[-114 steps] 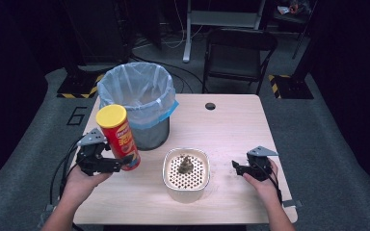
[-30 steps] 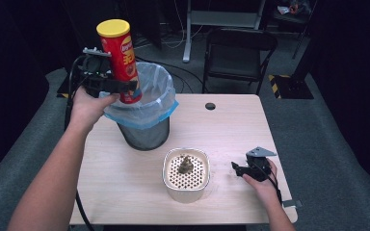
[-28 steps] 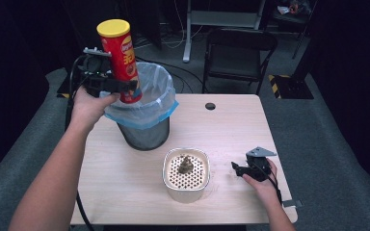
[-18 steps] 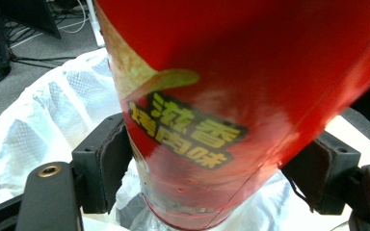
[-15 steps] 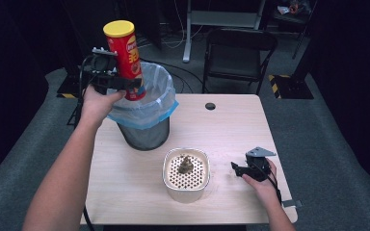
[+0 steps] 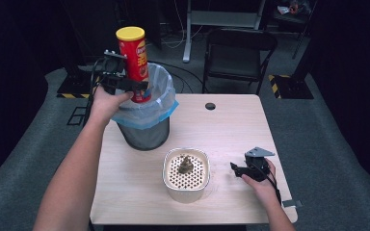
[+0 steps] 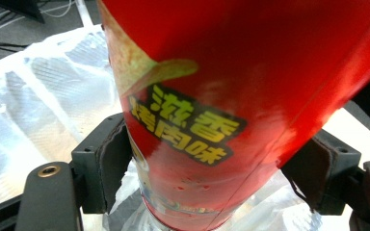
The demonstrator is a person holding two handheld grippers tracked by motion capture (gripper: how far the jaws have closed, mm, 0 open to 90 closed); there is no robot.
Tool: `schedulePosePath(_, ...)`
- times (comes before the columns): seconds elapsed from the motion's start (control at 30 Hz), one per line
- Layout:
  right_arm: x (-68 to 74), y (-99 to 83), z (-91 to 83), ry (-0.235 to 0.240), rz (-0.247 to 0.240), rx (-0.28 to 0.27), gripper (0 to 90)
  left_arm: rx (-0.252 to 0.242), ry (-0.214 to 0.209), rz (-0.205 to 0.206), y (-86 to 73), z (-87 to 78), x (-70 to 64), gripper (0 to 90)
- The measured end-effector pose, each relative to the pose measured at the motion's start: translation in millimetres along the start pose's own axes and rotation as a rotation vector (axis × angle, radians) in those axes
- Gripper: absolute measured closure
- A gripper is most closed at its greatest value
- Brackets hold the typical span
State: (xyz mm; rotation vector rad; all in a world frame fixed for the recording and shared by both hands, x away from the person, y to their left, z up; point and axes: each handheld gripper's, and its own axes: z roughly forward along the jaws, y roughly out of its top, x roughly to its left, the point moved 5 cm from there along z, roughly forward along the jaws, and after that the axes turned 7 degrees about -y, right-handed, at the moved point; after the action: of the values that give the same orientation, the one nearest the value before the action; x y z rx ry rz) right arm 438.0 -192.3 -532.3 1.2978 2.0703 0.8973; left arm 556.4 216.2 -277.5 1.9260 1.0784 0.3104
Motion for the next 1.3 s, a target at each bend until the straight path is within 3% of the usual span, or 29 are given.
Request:
schedulePosePath(0.07, 0.6, 0.0, 0.1, 0.005, 0.002, 0.002, 27.3, 0.014, -0.020, -0.013, -1.0, 6.1, -1.8, 22.6)
schedulePosePath(0.17, 0.8, 0.2, 1.0, 0.000, 0.005, -0.002, 27.3, 0.037, -0.031, 0.012, -0.6, 12.3, -5.2, 22.6)
schedulePosePath(0.27, 0.6, 0.0, 0.2, 0.005, -0.003, 0.000, 27.3, 0.058, -0.059, 0.009, -0.9, 17.9, -7.6, 23.0)
schedulePosePath(0.37, 1.6, 0.2, 0.3, 0.006, 0.001, -0.001, 27.3, 0.073, -0.032, 0.008, -2.6, 22.7, -6.5, 17.5)
schedulePosePath(0.43, 1.4, 0.3, 0.3, 0.004, -0.002, -0.001, 27.3, 0.084, 0.021, 0.002, -4.7, 23.3, -3.7, 15.5)
schedulePosePath(0.47, 1.3, 0.4, 0.4, 0.003, -0.003, -0.006, 27.3, 0.091, 0.048, 0.013, -5.8, 21.5, -1.3, 14.0)
schedulePosePath(0.63, 1.5, 0.0, 0.2, 0.007, -0.001, -0.001, 27.3, 0.051, 0.027, -0.015, -9.4, 8.3, 5.1, 16.1)
schedulePosePath(1.0, 1.3, -0.2, 0.2, -0.002, -0.001, 0.000, 27.3, 0.020, -0.002, -0.003, -21.4, -25.4, 2.3, 17.1)
schedulePosePath(1.3, 0.9, -0.3, 0.2, -0.007, 0.005, -0.001, 27.3, 0.011, -0.063, 0.012, -41.1, -52.0, -4.0, 18.8)
